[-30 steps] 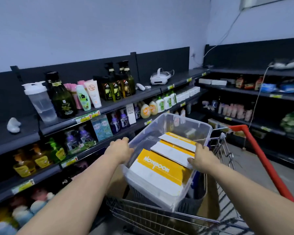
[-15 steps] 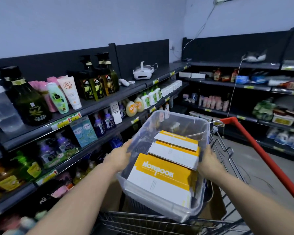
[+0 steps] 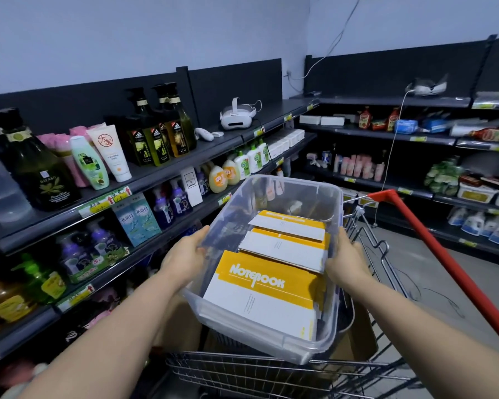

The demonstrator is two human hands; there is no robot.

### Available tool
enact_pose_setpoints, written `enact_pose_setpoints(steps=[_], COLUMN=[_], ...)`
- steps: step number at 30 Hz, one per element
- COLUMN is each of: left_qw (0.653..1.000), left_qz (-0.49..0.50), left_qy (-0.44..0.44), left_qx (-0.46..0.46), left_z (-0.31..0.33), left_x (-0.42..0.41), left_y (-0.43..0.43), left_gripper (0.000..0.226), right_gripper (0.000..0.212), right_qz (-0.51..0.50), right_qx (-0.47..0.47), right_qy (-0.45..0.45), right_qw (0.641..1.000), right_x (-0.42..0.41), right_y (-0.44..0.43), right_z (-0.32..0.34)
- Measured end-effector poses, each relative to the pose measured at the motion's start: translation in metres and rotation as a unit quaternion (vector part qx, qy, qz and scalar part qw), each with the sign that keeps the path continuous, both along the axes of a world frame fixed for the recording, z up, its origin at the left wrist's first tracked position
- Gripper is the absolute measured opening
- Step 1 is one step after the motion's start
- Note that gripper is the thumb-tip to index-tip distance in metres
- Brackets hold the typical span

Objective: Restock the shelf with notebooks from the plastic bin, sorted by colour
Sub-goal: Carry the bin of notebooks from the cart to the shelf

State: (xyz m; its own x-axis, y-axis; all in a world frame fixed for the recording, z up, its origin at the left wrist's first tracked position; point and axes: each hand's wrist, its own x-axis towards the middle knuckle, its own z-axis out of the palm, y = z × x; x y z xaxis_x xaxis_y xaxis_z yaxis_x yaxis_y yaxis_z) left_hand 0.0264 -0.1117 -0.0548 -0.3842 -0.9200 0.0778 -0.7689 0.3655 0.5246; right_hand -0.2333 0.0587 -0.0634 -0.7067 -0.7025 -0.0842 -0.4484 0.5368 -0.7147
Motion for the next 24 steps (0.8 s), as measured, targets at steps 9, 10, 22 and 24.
enact_pose_setpoints(steps=[9, 10, 22, 24], left_qw=[0.997, 0.995, 0.943, 0.930], left_qz=[0.074, 0.092, 0.330, 0.367], left_qy=[0.005, 0.007, 0.028, 0.031], left_qx=[-0.036, -0.038, -0.013, -0.014], left_z=[0.030, 0.030, -0.012, -0.016], left_x=[0.054, 0.060, 0.135, 0.144], left_y=[0.072, 0.085, 0.337, 0.384], left_gripper=[0.054, 0.054, 0.054, 0.055], right_gripper=[0.067, 0.068, 0.075, 0.075], right_qz=[0.101, 0.120, 0.384, 0.429], right_qx=[-0.025, -0.021, -0.003, 0.000], right_qy=[0.000, 0.004, 0.012, 0.010], right_qw=[0.995, 0.993, 0.923, 0.903], right_x=[0.027, 0.030, 0.087, 0.104], right_y=[0.025, 0.030, 0.109, 0.129], right_z=[0.019, 0.019, -0.008, -0.013])
